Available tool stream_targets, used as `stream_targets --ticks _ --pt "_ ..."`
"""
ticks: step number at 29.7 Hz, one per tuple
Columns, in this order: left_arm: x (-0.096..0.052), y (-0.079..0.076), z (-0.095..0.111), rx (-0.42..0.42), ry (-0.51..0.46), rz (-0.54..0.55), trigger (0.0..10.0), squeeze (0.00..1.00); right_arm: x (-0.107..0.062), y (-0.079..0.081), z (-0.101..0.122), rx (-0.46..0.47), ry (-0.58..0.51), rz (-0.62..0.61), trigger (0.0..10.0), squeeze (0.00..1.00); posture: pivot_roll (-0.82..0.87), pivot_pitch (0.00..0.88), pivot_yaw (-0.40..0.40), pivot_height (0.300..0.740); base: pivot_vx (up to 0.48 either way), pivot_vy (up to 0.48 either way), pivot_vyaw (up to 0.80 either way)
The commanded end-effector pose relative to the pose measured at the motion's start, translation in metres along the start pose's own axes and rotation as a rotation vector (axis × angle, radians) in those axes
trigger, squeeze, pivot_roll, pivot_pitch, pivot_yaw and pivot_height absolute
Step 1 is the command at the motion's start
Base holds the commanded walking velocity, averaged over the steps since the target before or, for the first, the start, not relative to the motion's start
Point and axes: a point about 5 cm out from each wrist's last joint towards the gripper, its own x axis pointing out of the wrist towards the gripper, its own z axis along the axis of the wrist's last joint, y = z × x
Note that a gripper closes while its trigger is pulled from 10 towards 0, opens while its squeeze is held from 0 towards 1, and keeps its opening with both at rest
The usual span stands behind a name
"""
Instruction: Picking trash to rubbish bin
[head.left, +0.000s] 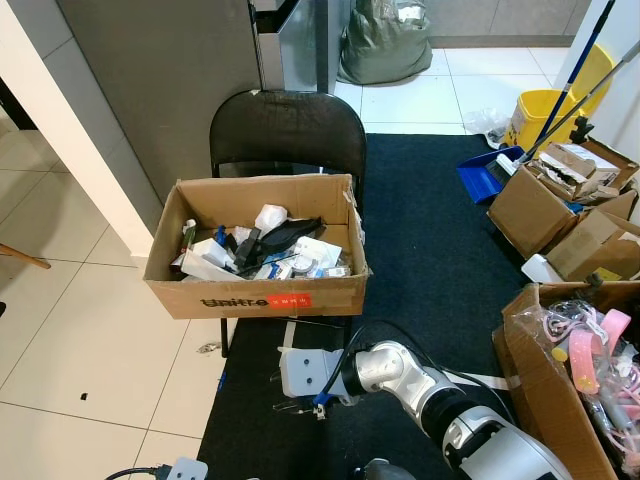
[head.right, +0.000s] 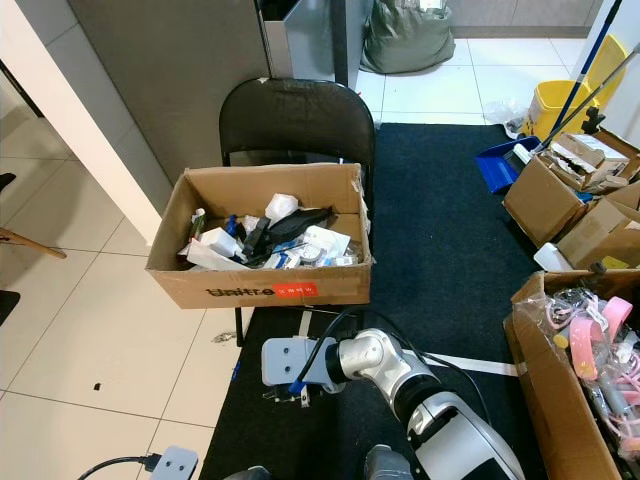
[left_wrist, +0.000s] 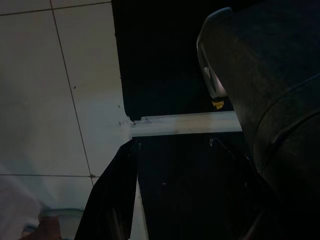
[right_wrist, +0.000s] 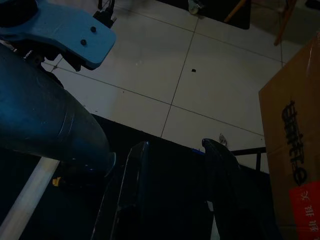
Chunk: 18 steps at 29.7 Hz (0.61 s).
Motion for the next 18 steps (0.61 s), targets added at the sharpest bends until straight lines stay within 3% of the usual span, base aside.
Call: stream_targets --ticks 1,18 --pt "-0.0011 -0.004 -0.0082 -0.006 0.03 -0.009 10.0 0.0 0.0023 0.0024 0.0004 -0.002 -0.006 0.014 10.0 0.0 -0.03 0.1 0.071 0.74 0.0 0.0 0.0" --pt "-0.0015 -0.002 -0.0088 -0.001 0.031 -0.008 10.0 0.0 0.0022 0.0029 0.0 -0.001 -0.004 0.014 10.0 0.0 -0.03 0.091 0.069 0.74 0.0 0.0 0.0"
